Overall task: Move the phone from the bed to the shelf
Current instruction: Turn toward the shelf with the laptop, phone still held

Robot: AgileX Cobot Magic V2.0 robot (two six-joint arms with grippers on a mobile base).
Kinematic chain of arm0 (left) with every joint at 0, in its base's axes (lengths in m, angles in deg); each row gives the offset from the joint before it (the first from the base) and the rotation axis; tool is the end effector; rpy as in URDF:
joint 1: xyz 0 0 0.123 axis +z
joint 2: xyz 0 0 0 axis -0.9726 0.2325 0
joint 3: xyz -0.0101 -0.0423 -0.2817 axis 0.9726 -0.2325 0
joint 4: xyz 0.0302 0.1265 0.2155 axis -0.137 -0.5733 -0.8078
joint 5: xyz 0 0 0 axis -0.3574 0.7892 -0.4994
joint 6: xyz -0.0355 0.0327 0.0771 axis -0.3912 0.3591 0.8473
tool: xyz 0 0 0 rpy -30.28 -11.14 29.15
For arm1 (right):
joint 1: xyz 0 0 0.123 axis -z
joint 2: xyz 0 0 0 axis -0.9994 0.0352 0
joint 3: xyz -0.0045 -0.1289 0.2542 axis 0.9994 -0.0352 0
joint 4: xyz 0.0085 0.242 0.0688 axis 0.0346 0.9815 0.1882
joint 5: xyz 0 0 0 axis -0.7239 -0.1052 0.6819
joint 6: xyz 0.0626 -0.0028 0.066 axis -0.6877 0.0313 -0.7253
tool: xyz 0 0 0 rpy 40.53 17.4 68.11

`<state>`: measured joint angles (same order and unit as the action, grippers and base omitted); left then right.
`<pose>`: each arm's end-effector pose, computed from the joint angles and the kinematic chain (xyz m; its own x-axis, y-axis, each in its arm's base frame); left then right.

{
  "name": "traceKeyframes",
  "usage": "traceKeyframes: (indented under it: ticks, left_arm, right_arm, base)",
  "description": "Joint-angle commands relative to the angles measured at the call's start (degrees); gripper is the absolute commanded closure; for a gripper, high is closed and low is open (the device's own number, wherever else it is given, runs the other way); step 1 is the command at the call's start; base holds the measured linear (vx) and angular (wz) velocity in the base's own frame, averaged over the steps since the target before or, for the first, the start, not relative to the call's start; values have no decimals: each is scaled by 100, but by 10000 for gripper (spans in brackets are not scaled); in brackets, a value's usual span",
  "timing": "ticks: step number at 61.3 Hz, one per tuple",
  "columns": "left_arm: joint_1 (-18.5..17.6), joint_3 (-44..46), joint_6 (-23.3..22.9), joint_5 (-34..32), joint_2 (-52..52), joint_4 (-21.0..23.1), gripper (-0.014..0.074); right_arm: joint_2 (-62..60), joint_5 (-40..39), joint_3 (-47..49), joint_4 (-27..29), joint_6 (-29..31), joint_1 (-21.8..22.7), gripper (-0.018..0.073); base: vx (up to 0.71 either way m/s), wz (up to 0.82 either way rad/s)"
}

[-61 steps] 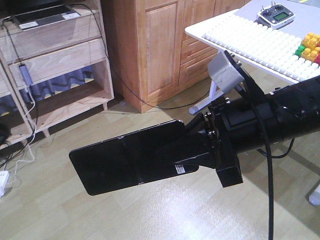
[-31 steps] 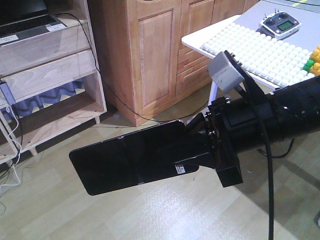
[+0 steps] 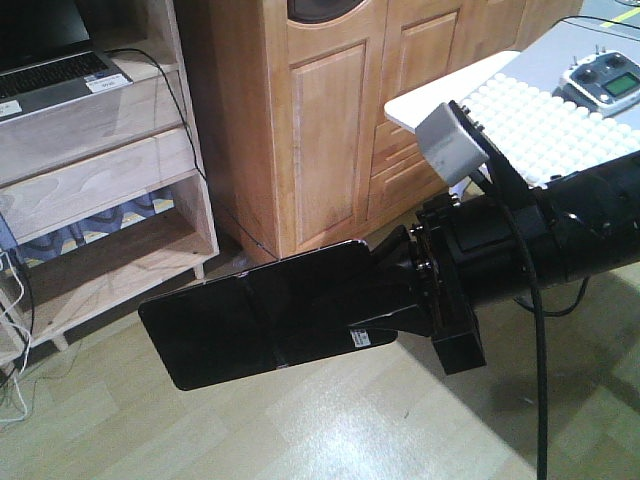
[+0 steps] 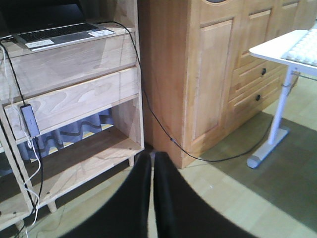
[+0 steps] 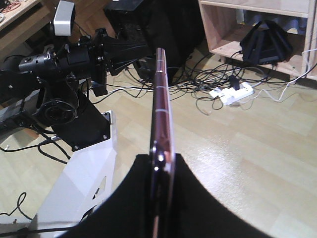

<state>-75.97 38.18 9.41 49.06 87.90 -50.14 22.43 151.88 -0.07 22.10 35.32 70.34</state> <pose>0.0545 -0.0028 0.1779 -0.2001 0.0059 -0.9798 0.0275 0.9996 0.0004 0.2168 0.1506 0.3377 -0.4073 -0.4055 -0.8183 -0.9133 0.1783 0.3662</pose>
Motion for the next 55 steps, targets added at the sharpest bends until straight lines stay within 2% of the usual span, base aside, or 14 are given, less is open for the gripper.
traceKeyframes:
  ticks: [1, 55]
  left_arm:
    - [-18, -13, -22, -420, -27, 56, 596]
    - [-18, -13, -22, -420, -27, 56, 596]
  right_arm:
    - [-194, 464, 148, 519, 38, -5, 564]
    - [-194, 464, 148, 519, 38, -5, 564]
  base:
    - [34, 8]
    - [34, 10]
